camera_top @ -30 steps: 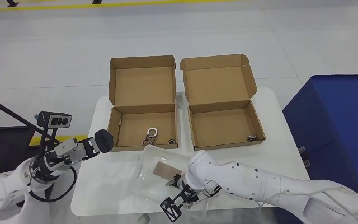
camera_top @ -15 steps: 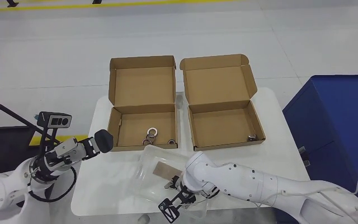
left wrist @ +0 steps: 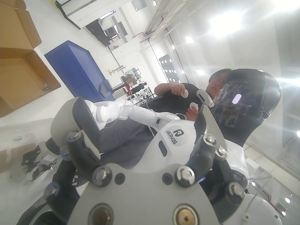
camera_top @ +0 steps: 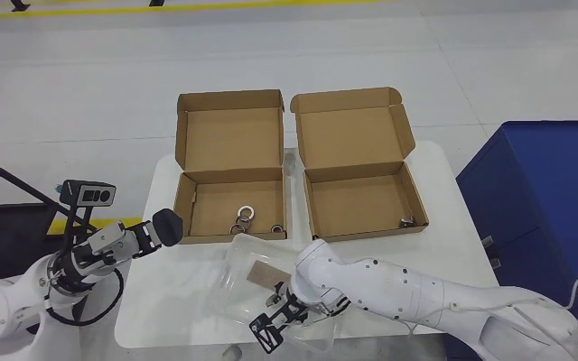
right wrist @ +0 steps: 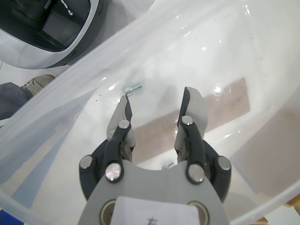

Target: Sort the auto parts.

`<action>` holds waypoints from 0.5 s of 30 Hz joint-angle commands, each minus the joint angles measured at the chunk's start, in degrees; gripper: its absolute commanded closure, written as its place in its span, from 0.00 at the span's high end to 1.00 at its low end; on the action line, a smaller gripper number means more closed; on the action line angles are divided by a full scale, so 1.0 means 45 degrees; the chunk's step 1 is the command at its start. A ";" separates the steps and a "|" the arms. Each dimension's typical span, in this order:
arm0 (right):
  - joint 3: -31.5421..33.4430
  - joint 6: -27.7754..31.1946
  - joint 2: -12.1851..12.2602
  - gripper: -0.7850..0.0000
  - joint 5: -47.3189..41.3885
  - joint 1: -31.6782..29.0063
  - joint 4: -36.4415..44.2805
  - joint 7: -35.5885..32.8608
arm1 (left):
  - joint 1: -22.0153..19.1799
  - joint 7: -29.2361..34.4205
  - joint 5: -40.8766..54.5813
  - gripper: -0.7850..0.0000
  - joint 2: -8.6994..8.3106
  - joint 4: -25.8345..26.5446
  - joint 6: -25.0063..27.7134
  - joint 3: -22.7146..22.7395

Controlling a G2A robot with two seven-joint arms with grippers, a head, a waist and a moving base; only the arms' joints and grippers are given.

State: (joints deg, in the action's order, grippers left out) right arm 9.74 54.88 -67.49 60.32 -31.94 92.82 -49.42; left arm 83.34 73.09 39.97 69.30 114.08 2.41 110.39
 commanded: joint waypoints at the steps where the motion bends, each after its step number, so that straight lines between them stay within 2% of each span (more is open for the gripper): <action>1: 0.0000 -0.0197 0.0017 0.54 -0.0270 0.0026 0.0104 -0.0197 | 0.0000 0.0000 0.0003 1.00 0.0000 -0.0001 -0.0001 0.0000; 4: 0.0000 0.0078 0.0067 0.58 -0.0348 -0.0011 0.0297 0.0077 | 0.0000 0.0000 0.0003 1.00 0.0000 -0.0001 -0.0001 0.0000; 9: 0.0000 0.0694 0.0177 0.73 0.0119 -0.0126 0.0383 0.0694 | 0.0000 0.0000 0.0003 1.00 0.0000 -0.0001 -0.0001 0.0000; 13: 0.0000 0.0694 0.0077 0.70 0.0394 -0.0210 0.0036 0.0694 | 0.0000 0.0000 0.0003 1.00 0.0000 -0.0001 -0.0001 0.0000; 15: 0.0000 0.0694 -0.0033 0.65 0.0382 -0.0233 -0.0125 0.0694 | 0.0000 0.0000 0.0003 1.00 0.0000 -0.0001 -0.0001 0.0000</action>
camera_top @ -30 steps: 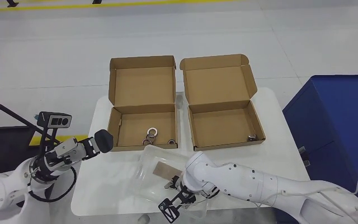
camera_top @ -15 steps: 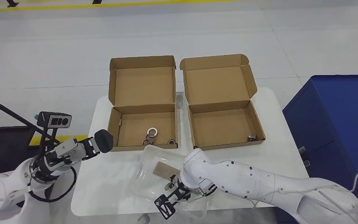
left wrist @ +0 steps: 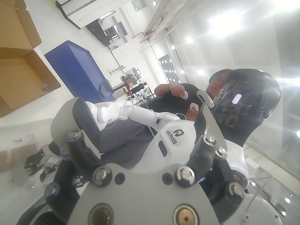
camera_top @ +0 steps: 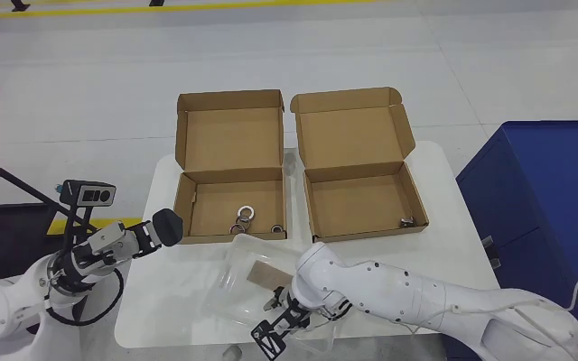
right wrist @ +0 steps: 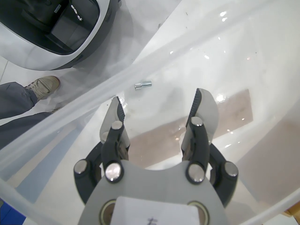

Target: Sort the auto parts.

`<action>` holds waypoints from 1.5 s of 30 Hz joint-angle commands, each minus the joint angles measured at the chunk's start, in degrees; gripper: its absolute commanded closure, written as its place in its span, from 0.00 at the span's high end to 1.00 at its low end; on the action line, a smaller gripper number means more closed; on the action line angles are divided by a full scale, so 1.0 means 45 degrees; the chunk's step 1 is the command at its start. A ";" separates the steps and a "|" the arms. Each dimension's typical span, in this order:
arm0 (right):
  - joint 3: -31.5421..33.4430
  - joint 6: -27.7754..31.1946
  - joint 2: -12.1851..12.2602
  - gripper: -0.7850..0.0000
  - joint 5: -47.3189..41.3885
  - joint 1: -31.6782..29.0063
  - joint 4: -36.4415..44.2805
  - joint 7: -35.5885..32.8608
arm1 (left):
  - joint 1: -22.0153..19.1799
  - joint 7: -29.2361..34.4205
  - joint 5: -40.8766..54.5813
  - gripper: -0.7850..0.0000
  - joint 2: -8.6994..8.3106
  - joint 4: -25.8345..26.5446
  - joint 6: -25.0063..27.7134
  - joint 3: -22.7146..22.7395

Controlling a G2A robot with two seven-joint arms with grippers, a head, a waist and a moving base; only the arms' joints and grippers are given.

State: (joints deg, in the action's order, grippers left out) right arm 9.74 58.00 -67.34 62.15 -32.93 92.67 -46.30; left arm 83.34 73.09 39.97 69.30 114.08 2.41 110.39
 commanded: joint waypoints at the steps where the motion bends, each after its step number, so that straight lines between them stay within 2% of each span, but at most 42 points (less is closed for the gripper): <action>1: 0.0000 0.0001 -0.0125 0.64 -0.0032 -0.0023 -0.0153 0.0001 | 0.0000 0.0000 0.0003 1.00 0.0000 -0.0001 -0.0001 0.0000; 6: 0.0000 0.0001 -0.0400 0.58 -0.0153 -0.0130 -0.0420 0.0001 | 0.0000 0.0000 0.0003 1.00 0.0000 -0.0001 -0.0001 0.0000; 8: 0.0000 0.0001 -0.0488 0.59 -0.0262 -0.0138 -0.0495 0.0001 | 0.0000 0.0000 0.0003 1.00 0.0000 -0.0001 -0.0001 0.0000; 9: 0.0000 0.0001 -0.0525 0.55 -0.0263 -0.0133 -0.0544 0.0001 | 0.0000 0.0000 0.0003 1.00 0.0000 -0.0001 -0.0001 0.0000; 23: 0.0000 -0.0252 -0.0915 0.41 -0.0334 0.0106 -0.1240 -0.0250 | 0.0000 0.0000 0.0003 1.00 0.0000 -0.0001 -0.0001 0.0000; 28: 0.0000 -0.0438 -0.0964 0.42 -0.0674 0.0188 -0.1153 -0.0437 | 0.0000 0.0000 0.0003 1.00 0.0000 -0.0001 -0.0001 0.0000; 37: 0.0000 0.0001 -0.0961 0.45 -0.0303 -0.0034 -0.1057 0.0002 | 0.0000 0.0000 0.0003 1.00 0.0000 -0.0001 -0.0001 0.0000; 45: 0.0000 0.0001 -0.1184 0.41 -0.0256 -0.0074 -0.1461 0.0002 | 0.0000 0.0000 0.0003 1.00 0.0000 -0.0001 -0.0001 0.0000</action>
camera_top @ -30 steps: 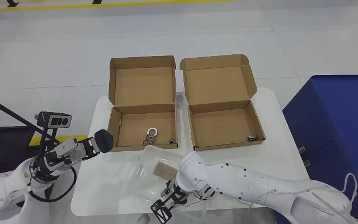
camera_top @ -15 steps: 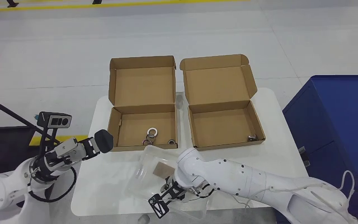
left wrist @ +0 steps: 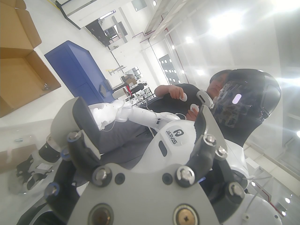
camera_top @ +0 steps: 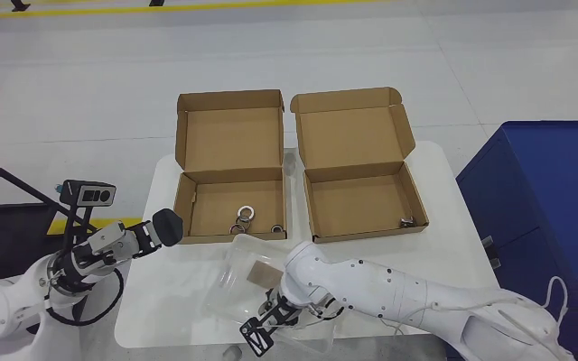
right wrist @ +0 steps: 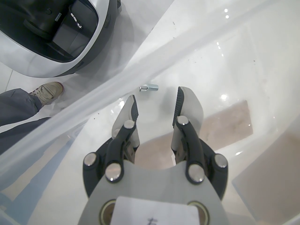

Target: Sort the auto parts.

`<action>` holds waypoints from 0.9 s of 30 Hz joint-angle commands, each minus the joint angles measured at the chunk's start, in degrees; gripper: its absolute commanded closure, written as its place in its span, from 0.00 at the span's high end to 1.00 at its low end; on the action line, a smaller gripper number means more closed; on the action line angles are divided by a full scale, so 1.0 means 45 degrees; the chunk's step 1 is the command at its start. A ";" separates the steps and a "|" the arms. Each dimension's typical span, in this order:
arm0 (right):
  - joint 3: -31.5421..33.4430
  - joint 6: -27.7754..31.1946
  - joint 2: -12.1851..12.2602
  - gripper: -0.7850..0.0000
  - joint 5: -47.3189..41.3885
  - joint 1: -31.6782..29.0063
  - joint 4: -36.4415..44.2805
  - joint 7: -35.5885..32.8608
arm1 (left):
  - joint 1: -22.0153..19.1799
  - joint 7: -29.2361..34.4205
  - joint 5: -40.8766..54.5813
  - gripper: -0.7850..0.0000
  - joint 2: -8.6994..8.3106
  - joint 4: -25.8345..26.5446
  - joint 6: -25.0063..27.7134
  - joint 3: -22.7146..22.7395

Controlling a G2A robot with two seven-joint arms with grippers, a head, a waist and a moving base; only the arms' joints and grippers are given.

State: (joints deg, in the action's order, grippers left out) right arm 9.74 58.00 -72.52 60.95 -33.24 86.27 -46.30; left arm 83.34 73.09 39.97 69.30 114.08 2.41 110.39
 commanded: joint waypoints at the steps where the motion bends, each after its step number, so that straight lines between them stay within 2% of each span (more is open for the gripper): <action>1: 0.0000 0.0000 -0.0062 0.40 -0.0020 -0.0006 -0.0066 0.0001 | 0.0000 0.0000 0.0003 1.00 0.0000 -0.0001 -0.0001 0.0000; 6: 0.0000 0.0000 -0.0182 0.38 -0.0136 0.0020 -0.0131 0.0001 | 0.0000 0.0000 0.0003 1.00 0.0000 -0.0001 -0.0001 0.0000; 13: 0.0000 0.0000 -0.0375 0.29 -0.0089 0.0025 -0.0454 0.0001 | 0.0000 0.0000 0.0003 1.00 0.0000 -0.0001 -0.0001 0.0000; 21: 0.0000 0.0000 -0.0605 0.25 -0.0185 0.0196 -0.0768 0.0002 | 0.0000 0.0000 0.0003 1.00 0.0000 -0.0001 -0.0001 0.0000; 27: 0.0000 0.0000 -0.0591 0.29 -0.0497 0.0307 -0.0624 0.0002 | 0.0000 0.0000 0.0003 1.00 0.0000 -0.0001 -0.0001 0.0000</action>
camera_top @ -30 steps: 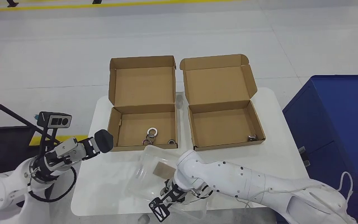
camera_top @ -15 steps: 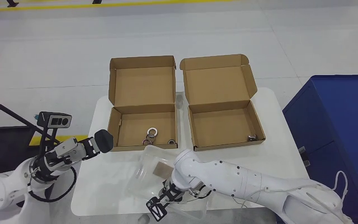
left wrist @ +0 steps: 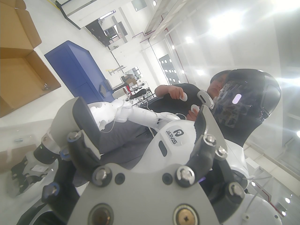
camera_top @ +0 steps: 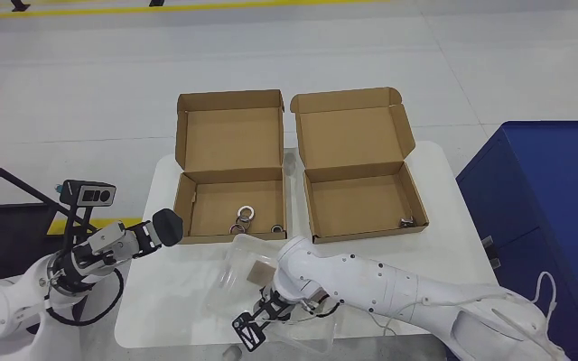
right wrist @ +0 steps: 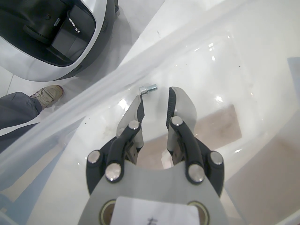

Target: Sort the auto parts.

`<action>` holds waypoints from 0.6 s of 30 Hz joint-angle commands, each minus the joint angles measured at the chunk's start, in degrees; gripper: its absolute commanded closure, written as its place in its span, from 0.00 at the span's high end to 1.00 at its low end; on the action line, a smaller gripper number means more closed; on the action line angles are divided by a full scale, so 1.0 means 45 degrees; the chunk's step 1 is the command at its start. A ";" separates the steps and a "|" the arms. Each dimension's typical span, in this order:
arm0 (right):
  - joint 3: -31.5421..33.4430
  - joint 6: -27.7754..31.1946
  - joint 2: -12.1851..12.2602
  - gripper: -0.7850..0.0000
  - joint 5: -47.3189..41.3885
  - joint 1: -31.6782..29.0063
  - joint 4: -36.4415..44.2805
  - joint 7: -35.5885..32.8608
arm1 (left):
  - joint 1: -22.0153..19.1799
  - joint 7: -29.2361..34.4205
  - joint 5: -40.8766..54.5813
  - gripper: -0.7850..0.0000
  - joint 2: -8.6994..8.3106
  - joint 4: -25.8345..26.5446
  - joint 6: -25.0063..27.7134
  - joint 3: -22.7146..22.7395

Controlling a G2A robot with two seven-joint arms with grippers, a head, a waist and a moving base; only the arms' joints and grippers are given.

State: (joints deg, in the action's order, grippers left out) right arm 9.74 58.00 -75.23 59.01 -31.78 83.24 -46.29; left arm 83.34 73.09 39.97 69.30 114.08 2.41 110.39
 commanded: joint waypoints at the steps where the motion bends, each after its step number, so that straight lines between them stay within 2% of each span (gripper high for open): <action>1: 0.0000 0.0000 0.0017 0.29 -0.0118 -0.0050 0.0099 0.0000 | 0.0000 0.0000 0.0003 1.00 0.0000 -0.0001 -0.0001 0.0000; 9: 0.0000 0.0000 -0.0181 0.33 0.0189 -0.0301 -0.0230 -0.0001 | 0.0000 0.0000 0.0003 1.00 0.0000 -0.0001 -0.0001 0.0000; 18: 0.0000 0.0000 -0.0709 0.24 -0.0048 -0.0199 -0.1029 0.0000 | 0.0000 0.0000 0.0003 1.00 0.0000 -0.0001 -0.0001 0.0000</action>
State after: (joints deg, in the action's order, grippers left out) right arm 9.74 58.00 -78.12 59.07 -32.82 79.22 -46.29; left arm 83.34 73.09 39.97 69.30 114.08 2.41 110.39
